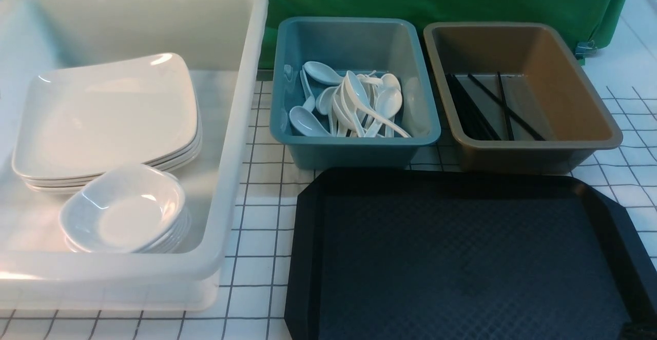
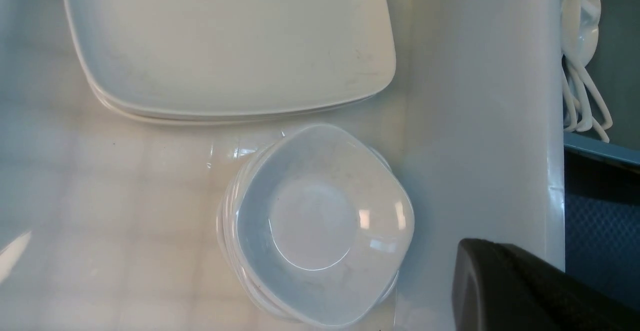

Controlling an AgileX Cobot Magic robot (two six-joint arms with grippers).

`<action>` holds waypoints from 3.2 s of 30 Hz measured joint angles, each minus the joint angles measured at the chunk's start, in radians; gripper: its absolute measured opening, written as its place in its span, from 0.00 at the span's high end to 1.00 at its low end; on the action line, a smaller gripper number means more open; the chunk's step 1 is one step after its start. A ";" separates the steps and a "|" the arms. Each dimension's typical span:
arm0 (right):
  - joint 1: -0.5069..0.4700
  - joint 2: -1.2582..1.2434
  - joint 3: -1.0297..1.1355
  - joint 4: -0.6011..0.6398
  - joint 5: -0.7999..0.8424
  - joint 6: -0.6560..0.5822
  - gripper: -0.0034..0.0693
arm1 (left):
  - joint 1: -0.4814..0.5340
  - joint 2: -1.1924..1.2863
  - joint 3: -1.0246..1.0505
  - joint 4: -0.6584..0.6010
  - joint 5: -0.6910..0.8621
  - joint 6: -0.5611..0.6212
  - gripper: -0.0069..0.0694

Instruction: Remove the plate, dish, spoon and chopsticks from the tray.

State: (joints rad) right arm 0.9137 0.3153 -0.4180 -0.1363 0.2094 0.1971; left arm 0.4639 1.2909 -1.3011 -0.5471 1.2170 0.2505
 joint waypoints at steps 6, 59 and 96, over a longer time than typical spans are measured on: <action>-0.269 -0.063 0.163 0.005 -0.149 0.000 0.87 | 0.000 0.000 0.000 0.000 -0.014 -0.003 0.91; -0.890 -0.300 0.407 0.007 -0.032 -0.120 0.74 | -0.389 -0.506 0.132 0.220 -0.004 -0.045 0.91; -0.890 -0.300 0.407 0.007 -0.032 -0.124 0.65 | -0.394 -1.293 1.026 0.287 -0.933 -0.079 0.91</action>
State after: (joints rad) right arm 0.0235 0.0157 -0.0109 -0.1295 0.1778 0.0733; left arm 0.0696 -0.0022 -0.2746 -0.2597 0.2839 0.1712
